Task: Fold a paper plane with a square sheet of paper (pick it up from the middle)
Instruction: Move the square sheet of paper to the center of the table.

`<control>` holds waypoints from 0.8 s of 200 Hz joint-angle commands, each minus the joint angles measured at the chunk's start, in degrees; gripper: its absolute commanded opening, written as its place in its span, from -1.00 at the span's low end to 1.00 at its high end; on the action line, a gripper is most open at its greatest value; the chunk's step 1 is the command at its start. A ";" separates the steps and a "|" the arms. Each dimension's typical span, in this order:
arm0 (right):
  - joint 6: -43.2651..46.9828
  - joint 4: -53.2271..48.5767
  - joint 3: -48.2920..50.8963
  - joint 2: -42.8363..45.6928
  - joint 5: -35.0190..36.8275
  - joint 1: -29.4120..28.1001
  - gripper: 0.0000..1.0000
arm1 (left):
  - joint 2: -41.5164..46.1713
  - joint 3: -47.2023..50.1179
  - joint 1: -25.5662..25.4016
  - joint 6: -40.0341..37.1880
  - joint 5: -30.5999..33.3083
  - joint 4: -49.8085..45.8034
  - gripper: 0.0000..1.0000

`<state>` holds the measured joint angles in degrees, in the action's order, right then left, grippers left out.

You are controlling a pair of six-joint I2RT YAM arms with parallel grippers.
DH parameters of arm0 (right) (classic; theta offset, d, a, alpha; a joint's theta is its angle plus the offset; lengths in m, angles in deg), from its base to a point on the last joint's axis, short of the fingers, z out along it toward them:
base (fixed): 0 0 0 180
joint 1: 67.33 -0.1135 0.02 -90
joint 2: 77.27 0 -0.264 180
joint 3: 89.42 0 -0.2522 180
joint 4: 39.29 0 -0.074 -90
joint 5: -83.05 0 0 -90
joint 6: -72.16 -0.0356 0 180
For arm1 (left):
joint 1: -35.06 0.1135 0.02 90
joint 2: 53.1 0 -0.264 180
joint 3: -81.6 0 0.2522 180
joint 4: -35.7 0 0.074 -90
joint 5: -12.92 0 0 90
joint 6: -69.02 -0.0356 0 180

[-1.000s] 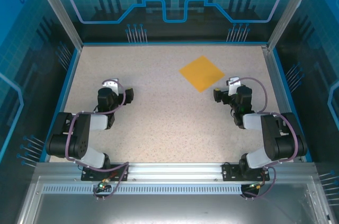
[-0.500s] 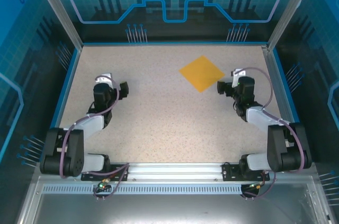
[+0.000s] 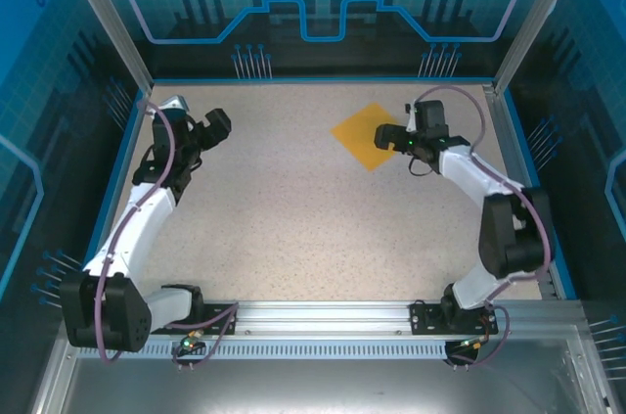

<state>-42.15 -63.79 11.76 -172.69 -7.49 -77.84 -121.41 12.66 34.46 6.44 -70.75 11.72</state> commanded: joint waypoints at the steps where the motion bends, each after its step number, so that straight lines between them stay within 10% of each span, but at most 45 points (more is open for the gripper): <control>1: -7.56 -5.64 -6.75 -7.18 -4.42 -2.68 0.99 | 1.60 -3.66 -0.28 2.44 -4.04 -10.01 0.97; 94: -13.22 -16.61 -32.60 -32.64 0.29 -6.49 0.99 | -2.07 -6.81 -0.28 -2.05 -7.35 -14.96 0.97; 160: -20.51 -19.93 -17.09 -26.00 3.23 -8.05 0.99 | -4.05 -8.36 -0.28 0.06 -8.17 -17.98 0.97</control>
<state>-57.39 -76.03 -14.60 -202.19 -5.59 -84.20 -124.47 6.78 34.41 5.76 -77.00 -3.86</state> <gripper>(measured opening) 0.994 0.985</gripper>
